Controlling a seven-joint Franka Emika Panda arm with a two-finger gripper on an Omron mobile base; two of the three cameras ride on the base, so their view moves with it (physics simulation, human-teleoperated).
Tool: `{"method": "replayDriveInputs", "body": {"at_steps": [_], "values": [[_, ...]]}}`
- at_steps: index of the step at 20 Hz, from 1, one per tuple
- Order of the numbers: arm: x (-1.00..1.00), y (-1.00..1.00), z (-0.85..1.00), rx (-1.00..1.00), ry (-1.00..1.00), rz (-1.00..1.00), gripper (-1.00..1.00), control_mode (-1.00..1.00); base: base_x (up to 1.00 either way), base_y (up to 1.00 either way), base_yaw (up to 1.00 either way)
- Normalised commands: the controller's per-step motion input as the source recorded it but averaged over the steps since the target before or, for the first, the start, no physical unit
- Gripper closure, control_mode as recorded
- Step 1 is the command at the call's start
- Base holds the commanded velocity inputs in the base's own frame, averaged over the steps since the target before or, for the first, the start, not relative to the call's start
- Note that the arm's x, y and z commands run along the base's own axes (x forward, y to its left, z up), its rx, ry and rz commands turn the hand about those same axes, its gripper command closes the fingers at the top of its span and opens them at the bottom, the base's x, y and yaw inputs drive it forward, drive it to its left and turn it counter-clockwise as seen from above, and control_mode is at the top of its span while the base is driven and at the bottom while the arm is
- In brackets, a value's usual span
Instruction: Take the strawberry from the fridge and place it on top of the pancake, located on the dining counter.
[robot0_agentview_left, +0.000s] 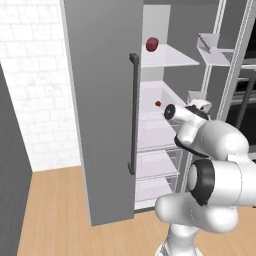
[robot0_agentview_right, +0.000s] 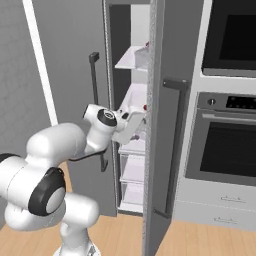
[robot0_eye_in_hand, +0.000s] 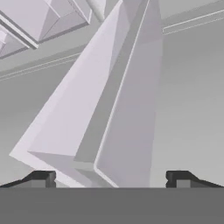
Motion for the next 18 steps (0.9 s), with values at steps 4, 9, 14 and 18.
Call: {"method": "replayDriveInputs", "body": {"at_steps": [4, 9, 14, 18], "values": [[0.0, -0.7, -0.08, 0.0, 0.01, -0.04, -1.0, -1.0, 0.0, 0.0, 0.0], [0.0, -0.66, 0.0, 0.0, 0.04, -0.02, -1.0, -1.0, 0.0, 0.0, 0.0], [0.0, -0.32, 0.0, 0.0, 0.01, 0.0, -1.0, -1.0, 0.0, 0.0, 0.0], [-0.01, 0.01, 0.13, 0.0, 0.0, 0.0, -1.0, -1.0, 0.0, 0.0, 0.0]]}}
